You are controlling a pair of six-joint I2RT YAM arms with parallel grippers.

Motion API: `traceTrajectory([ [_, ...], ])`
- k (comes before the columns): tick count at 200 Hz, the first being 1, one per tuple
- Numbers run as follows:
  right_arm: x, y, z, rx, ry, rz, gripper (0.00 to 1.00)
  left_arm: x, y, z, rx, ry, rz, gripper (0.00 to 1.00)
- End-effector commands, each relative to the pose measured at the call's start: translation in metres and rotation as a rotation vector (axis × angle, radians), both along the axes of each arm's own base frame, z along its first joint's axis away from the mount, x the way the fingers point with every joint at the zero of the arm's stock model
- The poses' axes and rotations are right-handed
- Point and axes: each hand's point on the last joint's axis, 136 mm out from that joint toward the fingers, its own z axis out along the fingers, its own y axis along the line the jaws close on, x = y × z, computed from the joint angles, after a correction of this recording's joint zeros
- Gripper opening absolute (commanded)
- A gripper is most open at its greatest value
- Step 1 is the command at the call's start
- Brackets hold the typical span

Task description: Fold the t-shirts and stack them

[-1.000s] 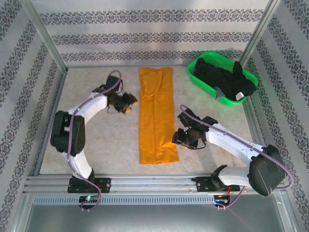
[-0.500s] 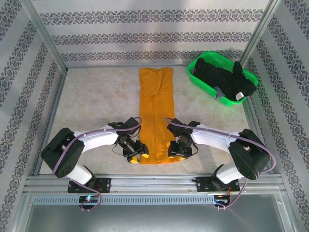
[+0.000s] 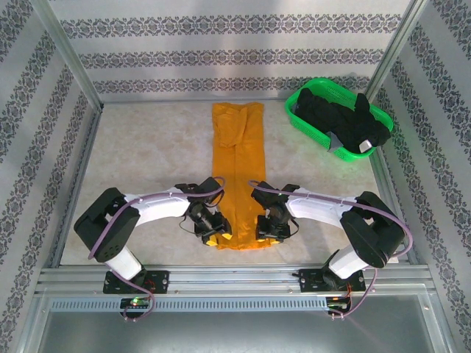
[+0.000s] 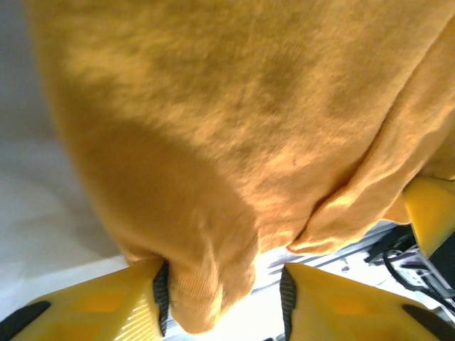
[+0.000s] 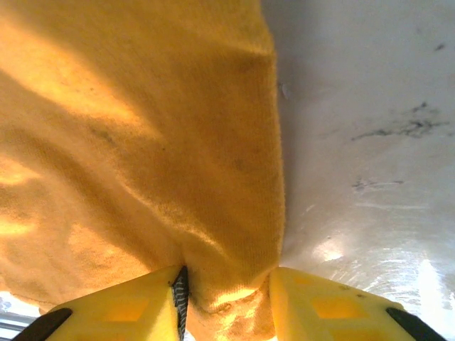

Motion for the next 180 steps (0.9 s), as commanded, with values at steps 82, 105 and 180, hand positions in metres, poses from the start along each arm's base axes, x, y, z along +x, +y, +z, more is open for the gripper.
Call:
traceTrajectory([
  [82,-0.015,-0.007,0.002,-0.067,0.018,0.037,0.45,-0.024,0.002,-0.002,0.045,0.057,-0.07,0.43],
  [105,-0.012,-0.002,-0.005,-0.064,0.026,0.049,0.4,-0.02,-0.004,-0.012,0.043,0.054,-0.074,0.33],
  [180,-0.015,0.004,0.012,-0.031,0.004,0.087,0.0,-0.029,0.007,-0.01,0.068,0.063,-0.043,0.0],
])
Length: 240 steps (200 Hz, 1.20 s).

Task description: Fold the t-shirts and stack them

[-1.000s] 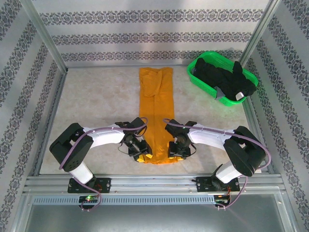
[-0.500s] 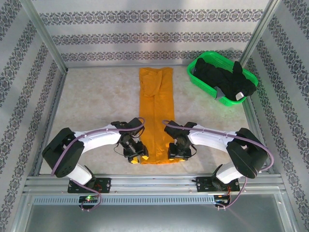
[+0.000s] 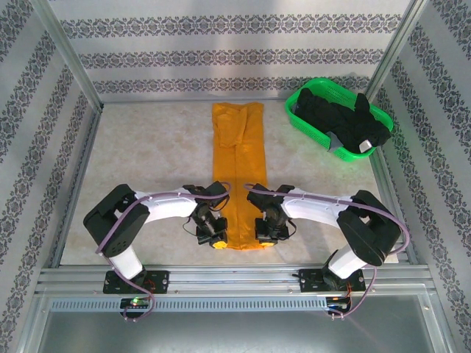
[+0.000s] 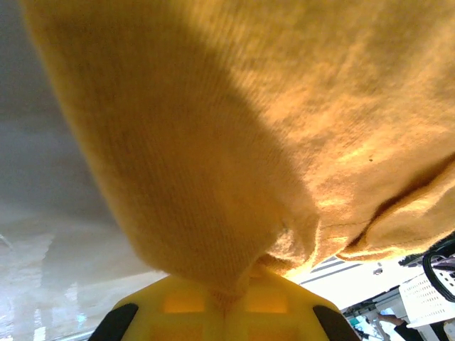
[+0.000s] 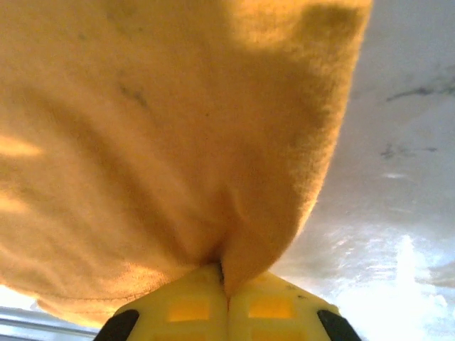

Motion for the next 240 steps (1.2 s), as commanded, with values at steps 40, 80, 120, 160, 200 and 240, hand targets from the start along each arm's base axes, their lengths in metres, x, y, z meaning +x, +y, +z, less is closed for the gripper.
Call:
traceTrajectory([
  [40,-0.009,0.006,0.043,0.056,-0.045,0.022,0.0,-0.014,0.013,0.037,-0.05,-0.052,0.065,0.0],
  [80,0.033,0.014,0.076,0.124,-0.123,-0.05,0.0,0.046,0.006,0.068,-0.08,-0.215,0.155,0.0],
  [120,0.11,0.018,0.104,0.166,-0.234,-0.133,0.0,0.136,0.01,0.096,-0.135,-0.365,0.303,0.0],
  [160,0.194,0.021,0.122,0.198,-0.319,-0.184,0.0,0.217,0.017,0.114,-0.196,-0.467,0.401,0.0],
  [200,0.261,0.015,0.119,0.187,-0.353,-0.231,0.0,0.28,0.024,0.112,-0.246,-0.503,0.46,0.0],
  [240,0.3,0.01,0.095,0.202,-0.324,-0.298,0.0,0.327,0.027,0.094,-0.24,-0.502,0.453,0.0],
])
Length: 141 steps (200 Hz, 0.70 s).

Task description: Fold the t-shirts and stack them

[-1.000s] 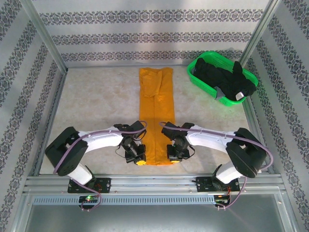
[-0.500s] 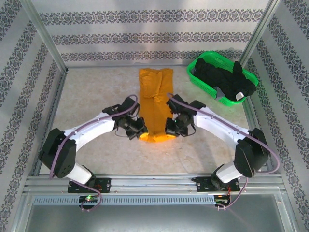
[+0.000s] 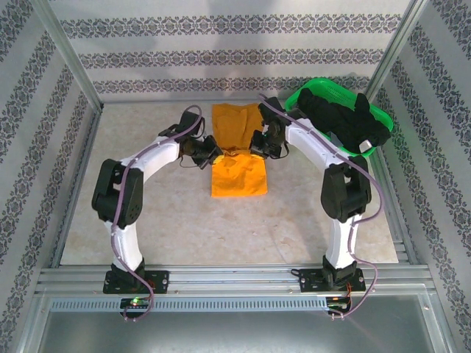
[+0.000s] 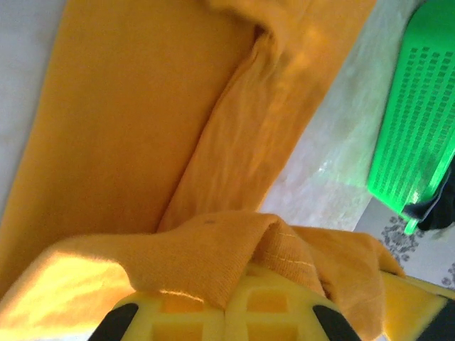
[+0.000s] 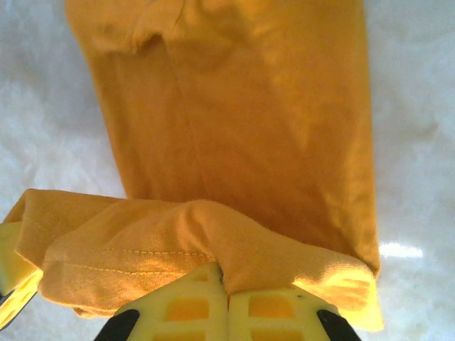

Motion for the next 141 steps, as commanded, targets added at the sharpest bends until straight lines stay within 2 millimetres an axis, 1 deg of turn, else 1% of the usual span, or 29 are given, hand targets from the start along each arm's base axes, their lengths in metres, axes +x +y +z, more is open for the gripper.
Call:
traceTrajectory([
  [1,0.015,-0.005,-0.015,0.01,0.033,-0.017,0.0,0.028,-0.001,0.003,-0.017,-0.059,-0.031,0.0],
  [27,0.035,-0.006,-0.032,0.048,0.06,-0.043,0.0,0.05,0.003,-0.014,-0.011,-0.043,-0.028,0.0],
  [41,0.046,-0.001,-0.035,0.079,0.053,-0.038,0.0,0.058,0.006,-0.021,0.008,-0.03,-0.029,0.0],
  [63,0.062,-0.002,-0.038,0.09,0.043,-0.025,0.0,0.065,0.015,-0.031,0.034,-0.015,-0.015,0.0],
  [70,0.065,-0.003,-0.04,0.093,0.053,-0.027,0.0,0.067,0.016,-0.032,0.028,-0.015,-0.009,0.06],
  [72,0.066,-0.003,-0.04,0.095,0.054,-0.027,0.0,0.068,0.016,-0.032,0.026,-0.017,-0.007,0.09],
  [79,0.068,-0.006,-0.042,0.093,0.065,-0.031,0.06,0.07,0.018,-0.032,0.025,-0.024,-0.004,0.19],
  [88,0.069,-0.009,-0.041,0.087,0.07,-0.033,0.19,0.072,0.02,-0.031,0.029,-0.034,-0.003,0.32],
  [101,0.071,-0.016,-0.035,0.064,0.047,-0.033,0.35,0.072,0.025,-0.024,0.046,-0.052,0.008,0.45],
  [107,0.072,-0.018,-0.028,0.053,0.019,-0.025,0.41,0.07,0.028,-0.02,0.054,-0.064,0.012,0.48],
  [114,0.072,-0.021,-0.019,0.038,-0.009,-0.024,0.46,0.068,0.031,-0.011,0.063,-0.09,0.021,0.52],
  [123,0.069,-0.027,-0.01,0.017,-0.033,-0.024,0.5,0.058,0.037,-0.004,0.072,-0.103,0.037,0.56],
  [127,0.066,-0.029,-0.007,0.01,-0.04,-0.024,0.52,0.052,0.039,-0.006,0.077,-0.096,0.044,0.58],
  [131,0.063,-0.031,-0.005,0.001,-0.044,-0.026,0.53,0.045,0.042,-0.003,0.079,-0.1,0.054,0.6],
  [132,0.062,-0.032,-0.004,0.0,-0.047,-0.025,0.53,0.045,0.043,0.0,0.079,-0.107,0.057,0.6],
  [141,0.051,-0.037,0.001,-0.016,-0.059,-0.031,0.54,0.026,0.048,-0.001,0.081,-0.095,0.076,0.6],
])
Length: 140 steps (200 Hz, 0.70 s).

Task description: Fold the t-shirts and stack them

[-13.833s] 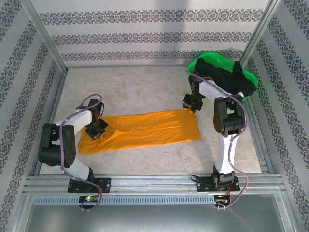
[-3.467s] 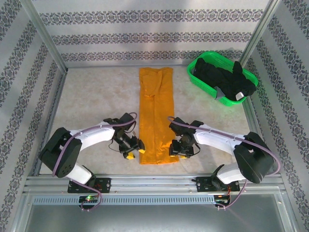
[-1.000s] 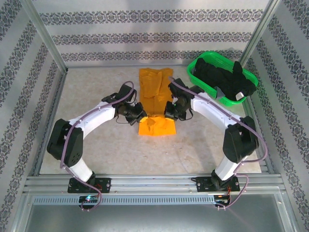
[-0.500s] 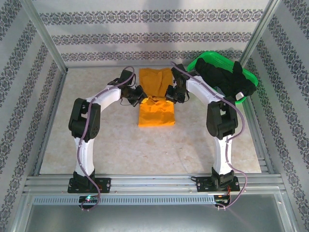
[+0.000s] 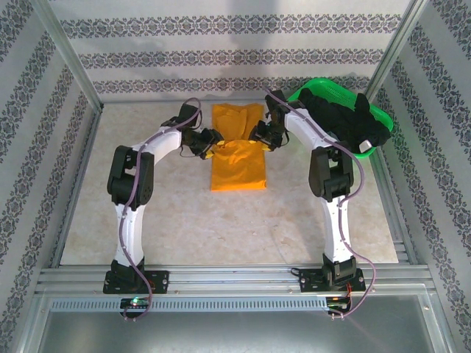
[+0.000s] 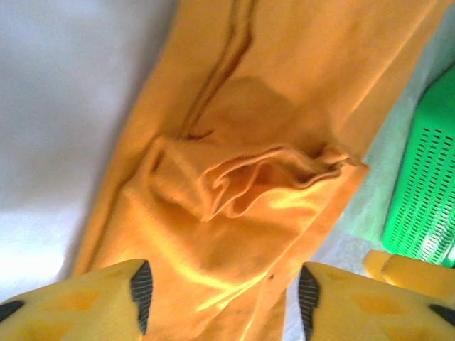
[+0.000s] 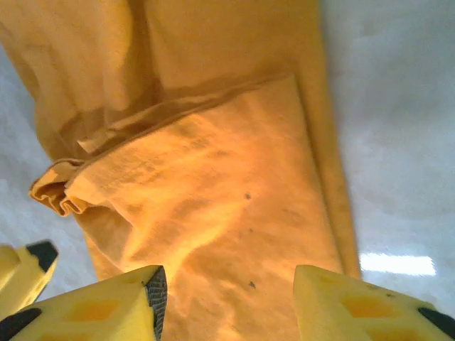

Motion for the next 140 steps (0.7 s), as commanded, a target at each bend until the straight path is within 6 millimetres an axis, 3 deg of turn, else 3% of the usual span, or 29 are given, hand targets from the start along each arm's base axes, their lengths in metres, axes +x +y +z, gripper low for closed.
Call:
traceTrajectory([
  [1,-0.019,-0.02,0.04,-0.061,-0.078,-0.002,0.54,-0.026,0.019,0.034,0.02,-0.069,0.05,0.6],
  [17,-0.044,-0.027,0.04,-0.066,-0.084,-0.022,0.55,-0.062,0.024,0.029,0.005,-0.027,0.082,0.59],
  [29,-0.068,-0.03,0.03,-0.054,-0.059,-0.04,0.55,-0.088,0.021,0.021,-0.026,0.014,0.098,0.57],
  [58,-0.119,-0.02,0.005,0.034,-0.002,-0.087,0.54,-0.122,-0.006,0.002,-0.136,0.08,0.138,0.56],
  [77,-0.133,-0.012,-0.01,0.062,0.035,-0.108,0.55,-0.125,-0.02,-0.01,-0.157,0.106,0.155,0.56],
  [140,-0.144,-0.008,-0.052,-0.027,0.174,-0.109,0.52,-0.115,-0.029,-0.044,-0.136,0.174,0.16,0.48],
])
